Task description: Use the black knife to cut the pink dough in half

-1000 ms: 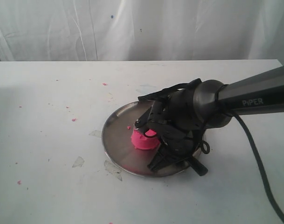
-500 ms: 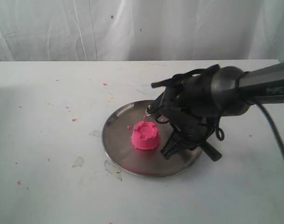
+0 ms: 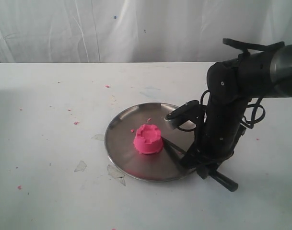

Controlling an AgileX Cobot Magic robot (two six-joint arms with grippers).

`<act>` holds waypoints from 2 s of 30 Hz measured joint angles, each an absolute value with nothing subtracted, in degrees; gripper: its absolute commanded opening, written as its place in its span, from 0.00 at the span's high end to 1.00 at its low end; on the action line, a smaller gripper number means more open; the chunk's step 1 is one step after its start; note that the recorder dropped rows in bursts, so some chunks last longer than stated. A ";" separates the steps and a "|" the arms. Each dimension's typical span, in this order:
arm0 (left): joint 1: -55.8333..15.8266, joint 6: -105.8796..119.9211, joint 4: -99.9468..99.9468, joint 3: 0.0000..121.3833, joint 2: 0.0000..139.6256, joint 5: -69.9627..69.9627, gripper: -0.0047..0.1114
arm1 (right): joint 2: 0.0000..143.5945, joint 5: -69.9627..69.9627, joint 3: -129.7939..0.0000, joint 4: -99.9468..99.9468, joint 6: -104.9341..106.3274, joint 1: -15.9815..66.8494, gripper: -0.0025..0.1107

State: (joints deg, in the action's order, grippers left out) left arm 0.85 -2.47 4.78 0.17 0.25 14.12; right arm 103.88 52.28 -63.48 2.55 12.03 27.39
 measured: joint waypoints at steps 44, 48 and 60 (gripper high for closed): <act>0.85 -2.47 4.78 0.17 0.25 14.12 0.96 | 112.67 64.64 -61.59 44.93 40.29 5.61 0.70; 0.85 -2.47 4.78 0.17 0.25 14.12 0.96 | 112.67 64.17 -61.59 44.93 39.53 5.61 0.70; 0.85 -2.47 4.78 0.17 0.25 14.12 0.96 | 96.31 61.54 -61.42 33.20 30.59 17.84 0.80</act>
